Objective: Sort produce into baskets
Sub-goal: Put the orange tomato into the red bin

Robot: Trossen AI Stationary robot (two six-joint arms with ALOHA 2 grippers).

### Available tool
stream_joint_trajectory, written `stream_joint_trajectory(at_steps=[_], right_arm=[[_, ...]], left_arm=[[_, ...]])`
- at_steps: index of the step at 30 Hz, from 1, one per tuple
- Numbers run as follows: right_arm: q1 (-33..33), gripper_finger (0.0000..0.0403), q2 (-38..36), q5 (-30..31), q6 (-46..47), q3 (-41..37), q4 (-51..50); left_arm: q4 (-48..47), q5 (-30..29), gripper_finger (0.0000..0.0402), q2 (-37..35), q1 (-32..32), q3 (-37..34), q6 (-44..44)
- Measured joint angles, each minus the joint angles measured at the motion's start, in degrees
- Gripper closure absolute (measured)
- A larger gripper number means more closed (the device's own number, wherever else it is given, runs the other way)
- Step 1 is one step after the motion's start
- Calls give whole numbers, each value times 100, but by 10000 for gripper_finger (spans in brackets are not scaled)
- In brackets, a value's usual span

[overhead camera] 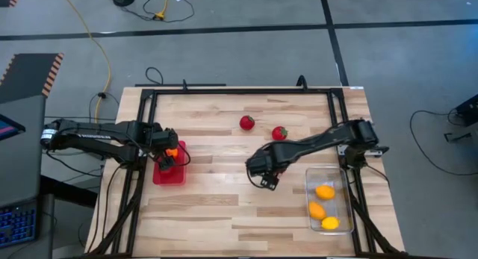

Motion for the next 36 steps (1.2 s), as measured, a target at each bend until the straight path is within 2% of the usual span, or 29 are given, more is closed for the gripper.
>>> stream_joint_trajectory(at_steps=[7, 18, 25, 36], right_arm=[[-313, 34, 557, -48, -939, 0, -115], [-584, 34, 686, -13, -961, 0, -346], [-580, 37, 1099, -192, -1388, 6, -443], [-569, 100, 1138, -213, -1242, 13, -453]], left_arm=[[32, 0, 6, 0, 0, 0, -13], [87, 0, 6, 0, 0, 0, -13], [87, 1, 6, 0, 0, 0, -11], [138, 17, 6, 0, -2, 0, -9]])
